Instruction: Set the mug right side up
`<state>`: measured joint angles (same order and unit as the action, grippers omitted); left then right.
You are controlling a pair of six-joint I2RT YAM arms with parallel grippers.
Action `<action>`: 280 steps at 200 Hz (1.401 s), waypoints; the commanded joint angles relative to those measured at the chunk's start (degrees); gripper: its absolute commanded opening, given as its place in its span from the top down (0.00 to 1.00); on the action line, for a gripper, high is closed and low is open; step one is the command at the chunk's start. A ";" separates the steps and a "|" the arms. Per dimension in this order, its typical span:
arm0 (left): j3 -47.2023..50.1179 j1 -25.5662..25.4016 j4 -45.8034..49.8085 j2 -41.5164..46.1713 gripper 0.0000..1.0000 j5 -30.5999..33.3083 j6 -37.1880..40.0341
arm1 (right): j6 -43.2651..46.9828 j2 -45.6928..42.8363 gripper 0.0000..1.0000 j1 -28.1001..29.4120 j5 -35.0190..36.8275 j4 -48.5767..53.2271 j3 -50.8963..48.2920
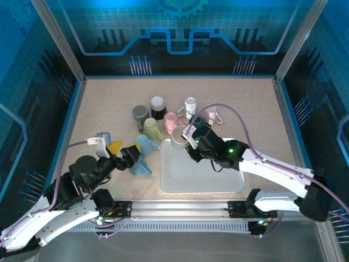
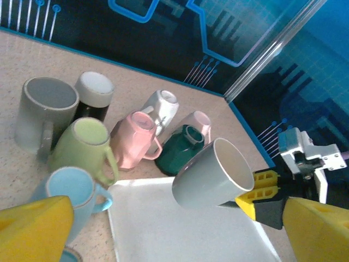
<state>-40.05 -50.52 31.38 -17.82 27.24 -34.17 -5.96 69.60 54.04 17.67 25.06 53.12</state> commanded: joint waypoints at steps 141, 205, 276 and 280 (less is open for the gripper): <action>-3.28 -0.28 11.47 3.89 0.01 4.32 -4.97 | 6.56 19.82 1.00 -0.86 0.55 -24.62 -3.12; -2.84 -0.28 11.60 3.68 0.01 6.25 -3.93 | 4.30 23.19 0.90 -1.41 -0.52 -22.87 0.45; -2.95 -0.28 11.86 -0.11 0.01 6.16 -3.59 | 2.89 20.60 0.47 -1.40 -0.85 -18.77 1.30; -3.15 -0.28 12.03 -0.75 0.01 6.20 -3.69 | 2.91 20.27 0.46 -1.39 -0.88 -18.54 1.30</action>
<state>-41.78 -50.52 42.44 -15.88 32.01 -38.65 -2.20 92.18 53.17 17.15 4.54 52.86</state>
